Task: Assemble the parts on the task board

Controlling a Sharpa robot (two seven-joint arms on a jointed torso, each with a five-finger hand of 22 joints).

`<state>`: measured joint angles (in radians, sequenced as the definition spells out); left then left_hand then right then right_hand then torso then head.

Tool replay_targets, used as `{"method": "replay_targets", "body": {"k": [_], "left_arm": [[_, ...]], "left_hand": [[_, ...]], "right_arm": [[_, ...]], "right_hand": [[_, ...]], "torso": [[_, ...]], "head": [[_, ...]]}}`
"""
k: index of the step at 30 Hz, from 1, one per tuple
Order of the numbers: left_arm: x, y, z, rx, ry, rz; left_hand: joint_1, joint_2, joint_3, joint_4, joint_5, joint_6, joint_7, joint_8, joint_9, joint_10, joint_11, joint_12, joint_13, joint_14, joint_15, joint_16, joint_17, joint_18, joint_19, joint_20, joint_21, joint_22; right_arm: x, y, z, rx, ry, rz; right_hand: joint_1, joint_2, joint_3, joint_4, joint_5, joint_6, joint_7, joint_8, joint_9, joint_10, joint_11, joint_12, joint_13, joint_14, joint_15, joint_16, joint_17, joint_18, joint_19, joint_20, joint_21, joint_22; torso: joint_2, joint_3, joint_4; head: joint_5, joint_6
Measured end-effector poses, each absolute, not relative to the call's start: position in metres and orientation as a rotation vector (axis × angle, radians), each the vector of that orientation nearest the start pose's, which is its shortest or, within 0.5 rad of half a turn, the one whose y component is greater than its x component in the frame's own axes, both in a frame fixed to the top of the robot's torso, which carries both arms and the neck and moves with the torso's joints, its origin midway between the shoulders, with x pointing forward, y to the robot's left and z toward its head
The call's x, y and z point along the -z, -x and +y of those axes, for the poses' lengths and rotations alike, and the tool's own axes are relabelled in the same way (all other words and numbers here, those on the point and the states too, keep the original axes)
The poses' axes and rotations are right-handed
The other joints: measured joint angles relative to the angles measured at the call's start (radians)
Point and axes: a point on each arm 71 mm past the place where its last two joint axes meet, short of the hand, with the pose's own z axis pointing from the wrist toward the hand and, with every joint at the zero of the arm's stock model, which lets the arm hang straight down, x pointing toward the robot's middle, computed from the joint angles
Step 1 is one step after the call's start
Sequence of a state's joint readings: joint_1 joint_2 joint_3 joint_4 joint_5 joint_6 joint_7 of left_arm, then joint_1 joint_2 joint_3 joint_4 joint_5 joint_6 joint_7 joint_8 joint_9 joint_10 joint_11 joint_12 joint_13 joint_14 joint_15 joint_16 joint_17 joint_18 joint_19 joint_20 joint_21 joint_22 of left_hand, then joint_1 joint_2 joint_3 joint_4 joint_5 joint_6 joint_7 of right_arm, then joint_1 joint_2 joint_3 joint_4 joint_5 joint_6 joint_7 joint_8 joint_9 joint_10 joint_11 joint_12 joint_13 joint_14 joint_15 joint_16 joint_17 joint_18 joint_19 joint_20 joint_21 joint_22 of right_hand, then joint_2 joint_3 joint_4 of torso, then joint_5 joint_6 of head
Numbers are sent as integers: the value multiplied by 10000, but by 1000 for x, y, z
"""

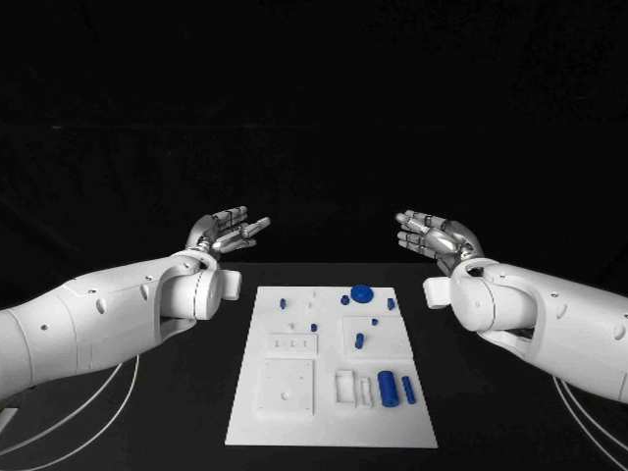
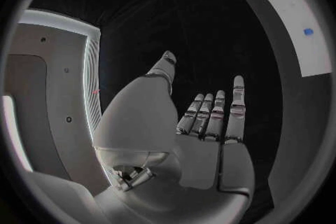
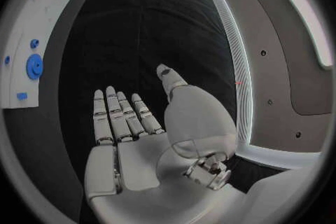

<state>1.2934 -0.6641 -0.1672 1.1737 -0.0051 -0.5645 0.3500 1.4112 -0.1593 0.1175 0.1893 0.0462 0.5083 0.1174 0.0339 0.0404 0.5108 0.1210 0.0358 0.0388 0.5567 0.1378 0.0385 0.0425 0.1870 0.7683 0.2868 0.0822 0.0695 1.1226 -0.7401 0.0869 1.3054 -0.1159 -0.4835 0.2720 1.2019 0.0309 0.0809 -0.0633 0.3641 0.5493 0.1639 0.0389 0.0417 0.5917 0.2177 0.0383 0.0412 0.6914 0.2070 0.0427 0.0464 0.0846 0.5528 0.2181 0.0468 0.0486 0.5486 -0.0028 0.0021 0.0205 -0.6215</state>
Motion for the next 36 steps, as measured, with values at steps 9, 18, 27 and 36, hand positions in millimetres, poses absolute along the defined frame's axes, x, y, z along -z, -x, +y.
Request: {"method": "replay_targets", "body": {"k": [9,18,27,36], "left_arm": [[185,-567,249,10893,11202,13606],[185,-553,255,11281,11063,14105],[182,-531,249,11910,10656,14649],[173,-512,235,12702,10133,15151]], "left_hand": [[78,169,29,-227,21,494,173,81,38,574,136,45,27,781,97,74,43,154,146,-12,117,18],[45,1263,-407,-1980,417,3946,400,288,190,5112,265,164,183,5554,-16,428,262,-734,1909,-1489,1359,372],[59,1370,-418,-2566,458,4884,270,288,218,6562,-173,229,182,7516,-897,1536,726,-1112,3010,-2499,2869,1116],[-105,1534,-470,-3035,458,4907,247,309,233,6521,-212,261,191,6969,-1265,5661,2783,-1164,2338,-2996,7092,3959]], "right_arm": [[189,-548,-246,-12565,-11540,15089],[192,-562,-244,-10213,-7118,16130],[188,-562,-224,-8009,-2287,16436],[186,-562,-207,-6474,373,16487]], "right_hand": [[563,-120,-34,-767,94,1917,177,82,85,2171,-235,90,93,1848,-161,77,77,1,1642,-186,211,102],[608,-165,548,-1425,166,4062,-73,178,170,4315,-694,110,144,4437,-842,204,225,-2,3964,-843,795,243],[445,-411,919,-1797,317,5055,-264,192,199,5386,-1144,146,154,7076,-1704,1113,1120,260,6565,-1769,1899,587],[259,-642,1089,-2104,435,5269,-383,192,199,5593,-1285,146,167,7665,-2091,5327,3733,540,8224,-2295,4051,2064]], "torso": [[1,0,0],[71,-62,107],[369,-62,323],[713,-56,619]], "head": [[1,-1],[37,-8],[-90,161],[-337,347]]}}
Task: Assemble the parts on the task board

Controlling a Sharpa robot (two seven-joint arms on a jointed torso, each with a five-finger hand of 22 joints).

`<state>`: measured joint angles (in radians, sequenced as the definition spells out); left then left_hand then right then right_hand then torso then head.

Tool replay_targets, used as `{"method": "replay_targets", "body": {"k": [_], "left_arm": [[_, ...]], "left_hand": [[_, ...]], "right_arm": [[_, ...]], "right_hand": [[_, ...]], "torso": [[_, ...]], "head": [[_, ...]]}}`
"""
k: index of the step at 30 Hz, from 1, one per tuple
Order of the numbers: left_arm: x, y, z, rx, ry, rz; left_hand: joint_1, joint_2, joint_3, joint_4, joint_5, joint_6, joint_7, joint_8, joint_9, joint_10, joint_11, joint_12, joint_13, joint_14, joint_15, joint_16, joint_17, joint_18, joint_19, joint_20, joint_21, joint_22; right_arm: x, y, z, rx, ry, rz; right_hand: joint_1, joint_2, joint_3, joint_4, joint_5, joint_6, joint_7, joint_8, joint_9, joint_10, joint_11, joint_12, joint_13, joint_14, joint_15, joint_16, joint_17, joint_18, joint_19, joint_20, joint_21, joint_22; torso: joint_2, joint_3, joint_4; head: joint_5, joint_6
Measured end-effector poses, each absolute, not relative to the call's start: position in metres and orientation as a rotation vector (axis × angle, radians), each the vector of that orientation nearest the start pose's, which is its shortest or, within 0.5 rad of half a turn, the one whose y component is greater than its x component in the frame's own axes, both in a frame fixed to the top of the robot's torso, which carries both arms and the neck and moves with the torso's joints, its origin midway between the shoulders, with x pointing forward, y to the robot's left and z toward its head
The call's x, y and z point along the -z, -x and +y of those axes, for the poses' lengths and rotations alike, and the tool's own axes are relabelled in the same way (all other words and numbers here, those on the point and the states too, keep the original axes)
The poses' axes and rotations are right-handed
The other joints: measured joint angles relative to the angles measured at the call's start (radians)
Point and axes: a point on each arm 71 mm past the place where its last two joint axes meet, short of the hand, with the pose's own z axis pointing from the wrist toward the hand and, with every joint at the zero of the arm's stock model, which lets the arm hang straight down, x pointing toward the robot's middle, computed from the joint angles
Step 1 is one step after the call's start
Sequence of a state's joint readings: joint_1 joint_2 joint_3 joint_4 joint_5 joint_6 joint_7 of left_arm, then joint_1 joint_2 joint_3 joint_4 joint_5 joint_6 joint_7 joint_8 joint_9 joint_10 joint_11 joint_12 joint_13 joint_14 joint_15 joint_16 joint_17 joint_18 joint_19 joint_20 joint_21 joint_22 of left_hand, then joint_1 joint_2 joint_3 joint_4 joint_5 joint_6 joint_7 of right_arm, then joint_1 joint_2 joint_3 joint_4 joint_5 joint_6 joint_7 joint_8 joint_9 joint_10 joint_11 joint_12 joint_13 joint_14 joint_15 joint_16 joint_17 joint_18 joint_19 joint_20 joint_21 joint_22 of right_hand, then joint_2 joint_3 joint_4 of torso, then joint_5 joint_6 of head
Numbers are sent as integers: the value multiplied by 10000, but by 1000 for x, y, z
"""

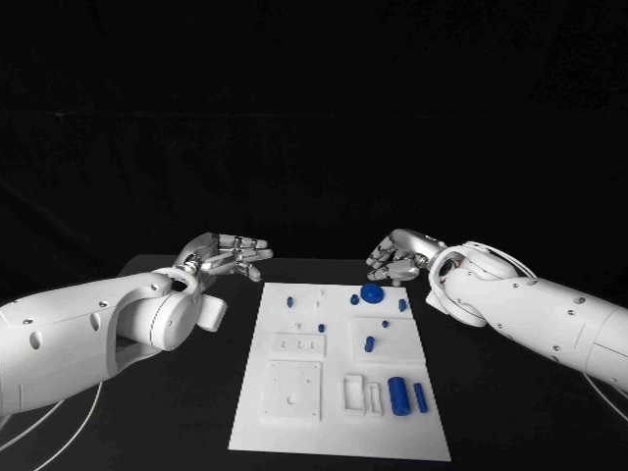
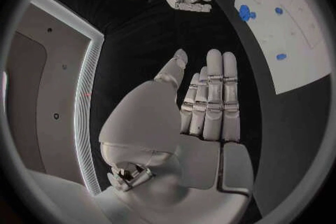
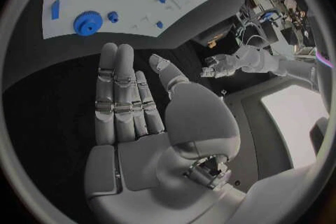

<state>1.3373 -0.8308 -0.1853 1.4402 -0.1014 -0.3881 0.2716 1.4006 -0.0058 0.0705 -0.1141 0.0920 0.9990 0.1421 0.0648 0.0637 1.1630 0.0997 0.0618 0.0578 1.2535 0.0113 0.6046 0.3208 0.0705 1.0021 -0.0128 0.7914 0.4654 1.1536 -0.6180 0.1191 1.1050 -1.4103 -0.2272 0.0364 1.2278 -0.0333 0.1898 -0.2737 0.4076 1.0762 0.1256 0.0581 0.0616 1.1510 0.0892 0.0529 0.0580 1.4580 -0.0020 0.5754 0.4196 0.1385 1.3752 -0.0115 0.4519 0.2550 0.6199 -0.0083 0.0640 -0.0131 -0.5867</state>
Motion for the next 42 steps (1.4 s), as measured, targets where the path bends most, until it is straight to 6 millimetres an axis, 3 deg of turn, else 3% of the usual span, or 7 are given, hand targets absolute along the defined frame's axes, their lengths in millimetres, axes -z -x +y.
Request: {"method": "replay_targets", "body": {"k": [1,3,5,17,24,35,42], "left_arm": [[172,-511,234,12763,10080,15182],[169,-508,232,12896,9957,15251],[166,-506,230,13026,9839,15299],[147,-494,218,13691,9204,15504],[140,-491,214,13860,8973,15563],[133,-489,214,13953,8773,15554],[131,-489,212,13960,8682,15593]], "left_hand": [[-7,-7,17,-17,0,0,0,0,0,0,0,0,0,0,0,185,57,66,0,0,302,182],[-92,3,97,-97,0,1,-1,0,0,0,-1,0,0,0,-1,498,111,159,-117,-3,855,519],[-115,-20,114,-114,0,11,-11,0,-1,0,-1,0,0,-1,-2,581,110,245,-198,17,1067,649],[-193,-21,149,-205,0,12,-12,0,-2,-106,-28,0,-2,-36,-38,731,-85,308,-305,19,1504,715],[-193,-21,148,-205,0,12,-12,0,-3,-143,7,0,-2,-35,-38,731,-115,307,-305,20,1504,680],[-193,-21,149,-205,0,-24,24,0,-4,-169,-20,0,-3,-34,-38,730,-160,301,-305,20,1504,625],[-193,-21,121,-232,0,-24,23,0,-5,-232,25,0,-4,-70,-2,730,-223,300,-339,54,1550,550]], "right_arm": [[185,-562,-204,-6344,580,16480],[185,-562,-200,-6047,997,16469],[185,-563,-197,-5787,1312,16462],[188,-566,-184,-4507,2558,16357],[190,-569,-184,-3925,2875,16323],[193,-572,-183,-3331,3127,16333],[194,-572,-181,-3201,3200,16331]], "right_hand": [[20,-16,47,-4,0,0,0,0,0,0,0,0,0,0,0,330,189,-3,33,-33,222,200],[44,-229,310,-18,-13,-21,-21,0,-1,-204,16,0,0,16,-17,2182,1138,3,152,-151,1519,1528],[49,-229,367,-12,-128,-39,-39,0,-1,-292,38,0,0,13,-22,2745,1312,76,156,-154,1888,2028],[254,-434,756,47,-359,-74,-74,0,-2,-527,94,0,-1,-62,-13,3231,957,175,300,-84,1735,2866],[370,-611,1119,137,-707,-75,-74,0,-2,-629,91,0,-2,-98,24,3287,861,186,342,-58,1542,3143],[465,-697,1235,284,-746,-95,-93,0,-3,-700,91,-1,-2,-98,24,3348,809,215,487,-62,1222,3566],[465,-697,1413,285,-786,-112,-109,0,-4,-700,91,-1,-3,-97,23,3387,795,229,559,-62,1011,3794]], "torso": [[32,-7,26],[102,-20,85],[170,-33,140],[584,-62,367],[753,-76,437],[964,-78,526],[1070,-96,529]], "head": [[-23,13],[-63,37],[-98,51],[-292,141],[-395,180],[-501,255],[-514,316]]}}
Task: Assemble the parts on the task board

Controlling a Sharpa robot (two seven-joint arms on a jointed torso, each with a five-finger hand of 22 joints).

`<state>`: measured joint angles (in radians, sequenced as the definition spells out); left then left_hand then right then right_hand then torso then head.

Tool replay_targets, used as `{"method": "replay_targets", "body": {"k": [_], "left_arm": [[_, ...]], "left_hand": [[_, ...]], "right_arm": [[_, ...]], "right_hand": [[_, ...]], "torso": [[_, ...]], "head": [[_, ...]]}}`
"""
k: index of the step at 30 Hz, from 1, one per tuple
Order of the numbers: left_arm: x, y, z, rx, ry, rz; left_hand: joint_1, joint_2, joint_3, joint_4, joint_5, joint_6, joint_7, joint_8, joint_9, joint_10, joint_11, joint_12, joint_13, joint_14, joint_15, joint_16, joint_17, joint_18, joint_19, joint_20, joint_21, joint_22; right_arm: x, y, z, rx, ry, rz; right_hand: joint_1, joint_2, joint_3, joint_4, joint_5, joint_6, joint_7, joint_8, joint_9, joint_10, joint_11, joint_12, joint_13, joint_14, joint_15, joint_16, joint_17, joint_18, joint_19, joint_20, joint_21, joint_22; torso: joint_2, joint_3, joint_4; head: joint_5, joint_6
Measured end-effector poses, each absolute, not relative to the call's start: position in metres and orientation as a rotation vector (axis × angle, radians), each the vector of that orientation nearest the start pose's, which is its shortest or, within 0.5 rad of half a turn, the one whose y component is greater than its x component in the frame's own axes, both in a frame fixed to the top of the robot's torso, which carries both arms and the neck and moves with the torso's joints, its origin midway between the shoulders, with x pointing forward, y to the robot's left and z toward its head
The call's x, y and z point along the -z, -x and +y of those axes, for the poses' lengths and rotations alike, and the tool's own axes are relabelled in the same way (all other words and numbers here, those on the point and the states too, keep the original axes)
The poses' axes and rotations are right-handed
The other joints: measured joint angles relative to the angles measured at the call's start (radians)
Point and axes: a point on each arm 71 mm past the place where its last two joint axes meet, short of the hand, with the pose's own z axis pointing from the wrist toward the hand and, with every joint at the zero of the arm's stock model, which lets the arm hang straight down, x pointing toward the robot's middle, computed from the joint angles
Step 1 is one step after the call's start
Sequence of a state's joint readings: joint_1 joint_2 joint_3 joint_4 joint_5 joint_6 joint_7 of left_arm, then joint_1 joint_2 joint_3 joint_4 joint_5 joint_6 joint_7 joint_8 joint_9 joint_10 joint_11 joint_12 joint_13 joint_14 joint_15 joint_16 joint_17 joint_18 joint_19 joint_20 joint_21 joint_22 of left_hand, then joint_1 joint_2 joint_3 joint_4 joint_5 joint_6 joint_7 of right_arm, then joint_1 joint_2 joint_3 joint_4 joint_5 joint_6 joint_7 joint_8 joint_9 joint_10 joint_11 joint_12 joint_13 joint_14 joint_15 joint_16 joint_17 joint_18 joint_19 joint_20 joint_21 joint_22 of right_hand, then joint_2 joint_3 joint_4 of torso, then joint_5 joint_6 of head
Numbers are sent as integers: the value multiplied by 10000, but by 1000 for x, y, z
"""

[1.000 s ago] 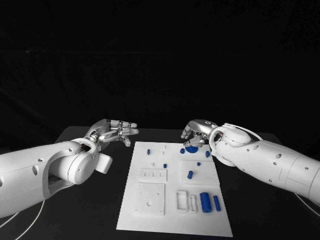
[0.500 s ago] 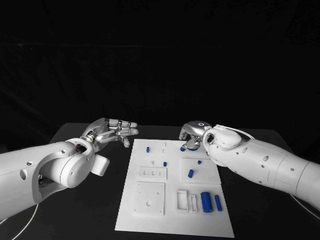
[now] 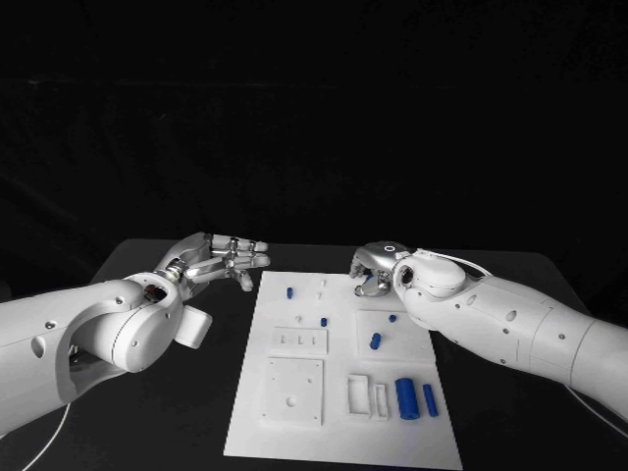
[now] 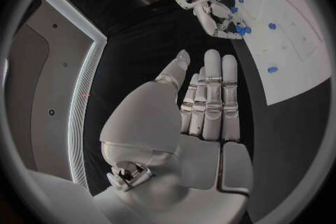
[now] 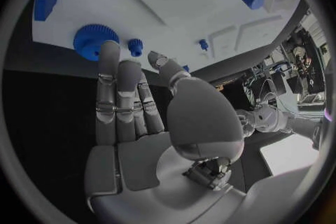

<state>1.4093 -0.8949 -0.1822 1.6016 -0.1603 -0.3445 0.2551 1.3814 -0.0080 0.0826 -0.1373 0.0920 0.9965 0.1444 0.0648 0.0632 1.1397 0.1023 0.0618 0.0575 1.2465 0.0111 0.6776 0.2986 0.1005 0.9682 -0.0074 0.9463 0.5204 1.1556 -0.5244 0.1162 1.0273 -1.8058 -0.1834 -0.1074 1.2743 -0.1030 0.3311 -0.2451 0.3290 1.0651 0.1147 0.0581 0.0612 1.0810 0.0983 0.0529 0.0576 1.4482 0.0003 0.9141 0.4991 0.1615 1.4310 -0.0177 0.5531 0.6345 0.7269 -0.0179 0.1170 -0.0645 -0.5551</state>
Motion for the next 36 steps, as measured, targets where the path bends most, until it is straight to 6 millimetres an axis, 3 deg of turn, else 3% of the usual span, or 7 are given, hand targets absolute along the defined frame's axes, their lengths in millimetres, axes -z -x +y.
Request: {"method": "replay_targets", "body": {"k": [7,19,26,36], "left_arm": [[133,-491,211,13907,8641,15651],[133,-491,211,13878,8632,15702],[133,-491,211,13884,8624,15728],[134,-491,211,13874,8624,15744]], "left_hand": [[0,0,0,0,0,0,0,0,-1,0,0,0,0,0,0,0,-10,-3,0,0,0,-14],[0,0,0,0,0,0,0,0,-2,0,-1,0,-1,1,1,-41,-25,-13,1,1,0,-47],[0,0,0,0,0,0,0,0,-2,-1,-1,0,-1,1,1,-40,-24,-25,1,1,0,-47],[1,0,-34,34,45,0,0,0,-3,-22,19,0,-2,2,1,-40,-35,20,1,1,-1,-88]], "right_arm": [[195,-573,-182,-3109,3217,16338],[199,-572,-182,-3046,3263,16483],[201,-572,-181,-3043,3289,16567],[201,-572,-182,-2997,3321,16565]], "right_hand": [[-51,-51,338,-48,-75,4,-4,0,-1,30,-14,0,0,1,-1,47,0,2,37,35,-125,331],[-170,-170,927,-58,-191,168,-6,0,-1,235,-19,0,-1,7,-6,133,-22,4,74,-2,-323,874],[-227,-113,1304,-32,-282,327,2,0,8,433,-79,0,-1,-21,-51,155,-22,5,94,-22,-387,1138],[-278,-62,2085,34,-871,790,-28,-3,24,1026,-238,0,-2,-65,-112,192,-12,7,147,-73,-398,1512]], "torso": [[91,-44,-35],[221,-93,-23],[262,-116,-32],[292,-148,-63]], "head": [[10,28],[-4,39],[20,24],[30,11]]}}
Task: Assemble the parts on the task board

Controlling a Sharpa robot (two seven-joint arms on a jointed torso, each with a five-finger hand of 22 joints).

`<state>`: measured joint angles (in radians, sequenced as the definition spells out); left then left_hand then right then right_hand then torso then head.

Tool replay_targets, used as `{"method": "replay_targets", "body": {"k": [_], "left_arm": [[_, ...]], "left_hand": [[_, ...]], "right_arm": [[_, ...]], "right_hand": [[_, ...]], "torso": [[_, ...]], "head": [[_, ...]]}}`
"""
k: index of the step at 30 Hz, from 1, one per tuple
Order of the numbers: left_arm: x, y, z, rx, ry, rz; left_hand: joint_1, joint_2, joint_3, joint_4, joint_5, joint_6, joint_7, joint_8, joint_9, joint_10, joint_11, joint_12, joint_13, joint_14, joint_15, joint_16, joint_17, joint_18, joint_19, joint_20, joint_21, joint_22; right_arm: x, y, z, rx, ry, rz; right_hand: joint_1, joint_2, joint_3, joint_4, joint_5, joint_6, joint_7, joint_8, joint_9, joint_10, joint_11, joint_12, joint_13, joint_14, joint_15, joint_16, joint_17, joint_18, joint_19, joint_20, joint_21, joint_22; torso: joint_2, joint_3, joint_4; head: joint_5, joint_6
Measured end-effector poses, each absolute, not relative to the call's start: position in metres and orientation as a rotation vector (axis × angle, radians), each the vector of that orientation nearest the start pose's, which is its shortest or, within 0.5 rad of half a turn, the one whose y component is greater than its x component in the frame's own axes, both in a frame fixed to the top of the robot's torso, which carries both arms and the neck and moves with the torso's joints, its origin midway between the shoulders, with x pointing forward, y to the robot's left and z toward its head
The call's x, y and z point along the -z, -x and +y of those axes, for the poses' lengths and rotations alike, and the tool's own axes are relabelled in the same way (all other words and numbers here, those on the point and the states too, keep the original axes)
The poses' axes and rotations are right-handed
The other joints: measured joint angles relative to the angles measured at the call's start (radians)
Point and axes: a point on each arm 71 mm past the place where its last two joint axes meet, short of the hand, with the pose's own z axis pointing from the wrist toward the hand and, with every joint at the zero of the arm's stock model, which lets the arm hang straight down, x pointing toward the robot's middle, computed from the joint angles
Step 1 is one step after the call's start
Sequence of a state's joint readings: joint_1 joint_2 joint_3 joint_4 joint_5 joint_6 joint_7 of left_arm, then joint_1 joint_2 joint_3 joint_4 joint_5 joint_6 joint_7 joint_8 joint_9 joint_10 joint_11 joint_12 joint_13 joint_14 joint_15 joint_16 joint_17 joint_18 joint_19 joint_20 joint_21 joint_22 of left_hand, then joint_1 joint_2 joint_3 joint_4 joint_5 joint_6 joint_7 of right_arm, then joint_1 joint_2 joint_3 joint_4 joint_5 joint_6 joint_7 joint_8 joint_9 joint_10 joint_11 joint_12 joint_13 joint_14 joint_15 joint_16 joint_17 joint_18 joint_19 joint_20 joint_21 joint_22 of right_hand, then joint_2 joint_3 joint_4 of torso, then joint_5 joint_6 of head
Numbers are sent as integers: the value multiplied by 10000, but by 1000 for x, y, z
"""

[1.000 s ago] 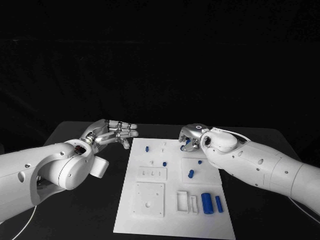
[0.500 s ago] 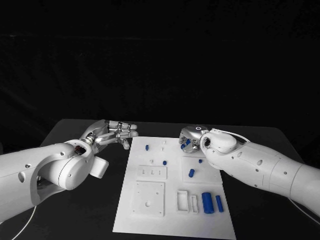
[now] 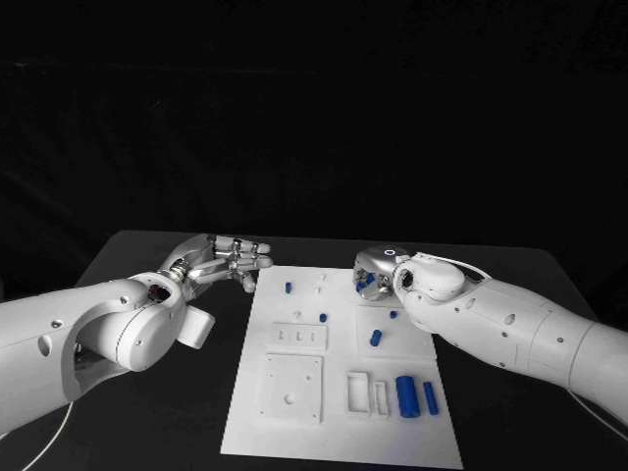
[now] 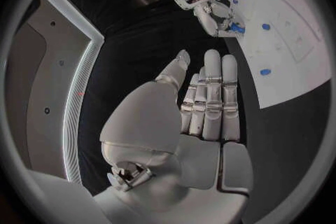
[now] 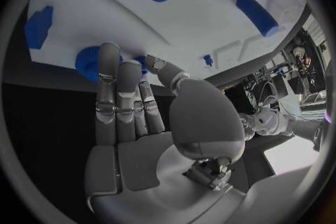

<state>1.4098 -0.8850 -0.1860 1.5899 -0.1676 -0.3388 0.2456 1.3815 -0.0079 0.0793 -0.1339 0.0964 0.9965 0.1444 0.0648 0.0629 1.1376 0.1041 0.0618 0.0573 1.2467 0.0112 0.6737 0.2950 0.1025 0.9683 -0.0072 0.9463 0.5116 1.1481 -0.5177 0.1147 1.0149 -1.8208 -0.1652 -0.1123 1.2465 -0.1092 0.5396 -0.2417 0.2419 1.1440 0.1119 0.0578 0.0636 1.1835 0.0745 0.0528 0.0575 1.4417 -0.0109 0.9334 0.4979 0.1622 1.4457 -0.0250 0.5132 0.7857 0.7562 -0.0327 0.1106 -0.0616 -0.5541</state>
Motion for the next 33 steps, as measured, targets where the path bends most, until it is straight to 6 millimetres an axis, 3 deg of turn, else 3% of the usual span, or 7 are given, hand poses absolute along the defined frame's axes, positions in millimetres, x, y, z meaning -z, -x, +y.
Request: {"method": "replay_targets", "body": {"k": [4,7,11,21,33], "left_arm": [[134,-491,211,13865,8628,15750],[134,-492,211,13856,8632,15751],[134,-492,211,13846,8638,15757],[134,-492,211,13828,8647,15774],[134,-492,208,13851,8630,15825]], "left_hand": [[0,0,-7,6,0,0,0,0,0,-16,15,0,0,0,0,0,-22,48,0,1,0,-36],[0,0,-6,6,0,-35,34,0,0,-16,14,0,0,0,0,0,-23,49,1,1,0,-52],[0,0,-6,6,0,-35,35,0,-1,-16,14,0,0,1,0,0,-22,49,1,1,0,-52],[0,0,-6,6,-1,-35,35,0,-1,-15,13,0,0,1,0,0,-21,40,1,1,0,-51],[0,0,-6,6,-4,-35,35,0,-1,-15,13,0,0,1,0,1,-31,-15,1,1,71,-112]], "right_arm": [[200,-572,-181,-3017,3320,16447],[199,-572,-180,-3072,3299,16260],[196,-570,-178,-3211,3255,15897],[186,-565,-164,-3673,3091,14967],[181,-564,-135,-4048,2839,14353]], "right_hand": [[-9,93,348,83,-537,440,-85,45,22,509,-112,-8,-2,-20,-62,37,22,0,-27,-98,206,296],[44,144,512,130,-846,701,-150,45,76,812,-192,-25,-4,-22,-129,38,32,-10,-7,-190,1080,1104],[163,156,716,228,-1108,793,-183,41,91,930,-247,11,-4,-21,-198,37,77,-230,-132,-342,1618,1840],[257,146,834,346,-1153,912,-220,8,91,967,-212,27,6,-22,-197,37,125,-258,-205,-339,1749,2659],[311,115,834,350,-1222,931,-222,2,89,983,-197,27,12,-20,-198,36,124,-337,-73,-358,1214,3222]], "torso": [[11,-10,0],[16,-16,1],[29,-26,1],[53,-51,1],[80,-81,17]], "head": [[1,0],[6,12],[20,44],[72,147],[105,222]]}}
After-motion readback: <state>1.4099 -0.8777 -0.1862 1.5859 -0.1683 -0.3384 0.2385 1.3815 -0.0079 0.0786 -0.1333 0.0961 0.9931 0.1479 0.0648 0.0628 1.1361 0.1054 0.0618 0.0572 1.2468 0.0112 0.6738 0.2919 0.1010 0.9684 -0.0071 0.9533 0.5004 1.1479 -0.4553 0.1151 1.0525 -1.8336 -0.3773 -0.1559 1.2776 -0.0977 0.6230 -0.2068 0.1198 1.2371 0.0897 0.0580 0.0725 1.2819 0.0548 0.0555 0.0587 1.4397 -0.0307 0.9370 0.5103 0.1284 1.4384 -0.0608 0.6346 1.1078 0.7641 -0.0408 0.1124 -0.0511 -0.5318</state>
